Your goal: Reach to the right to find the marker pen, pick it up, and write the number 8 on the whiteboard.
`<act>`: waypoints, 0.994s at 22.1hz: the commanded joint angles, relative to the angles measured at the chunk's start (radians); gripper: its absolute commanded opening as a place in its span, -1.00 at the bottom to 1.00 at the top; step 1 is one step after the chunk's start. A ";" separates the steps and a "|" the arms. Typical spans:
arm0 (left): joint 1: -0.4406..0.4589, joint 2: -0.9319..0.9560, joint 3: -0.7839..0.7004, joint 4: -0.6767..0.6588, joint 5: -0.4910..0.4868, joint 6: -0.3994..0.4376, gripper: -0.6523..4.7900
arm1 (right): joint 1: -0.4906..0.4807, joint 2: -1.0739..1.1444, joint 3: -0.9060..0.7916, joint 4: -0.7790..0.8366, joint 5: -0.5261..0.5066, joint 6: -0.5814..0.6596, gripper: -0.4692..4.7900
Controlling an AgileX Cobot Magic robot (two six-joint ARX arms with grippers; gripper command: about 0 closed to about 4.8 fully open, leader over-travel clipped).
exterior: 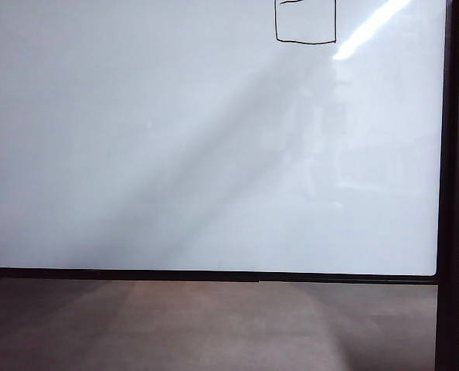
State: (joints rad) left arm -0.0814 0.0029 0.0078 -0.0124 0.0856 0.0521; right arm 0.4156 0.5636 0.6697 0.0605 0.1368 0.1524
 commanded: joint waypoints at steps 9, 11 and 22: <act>0.002 0.001 0.001 0.010 0.005 0.000 -0.78 | 0.002 -0.492 -0.251 -0.089 0.065 0.027 -0.82; 0.002 0.001 0.001 0.010 0.004 0.000 -0.78 | 0.001 -0.532 -0.250 -0.134 0.069 0.027 -0.82; 0.002 0.001 0.001 0.007 0.005 0.000 -0.78 | -0.119 -0.561 -0.303 -0.316 0.054 -0.192 -0.82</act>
State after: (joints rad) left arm -0.0818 0.0029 0.0078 -0.0135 0.0864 0.0521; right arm 0.3359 0.0032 0.3855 -0.2638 0.2066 -0.0456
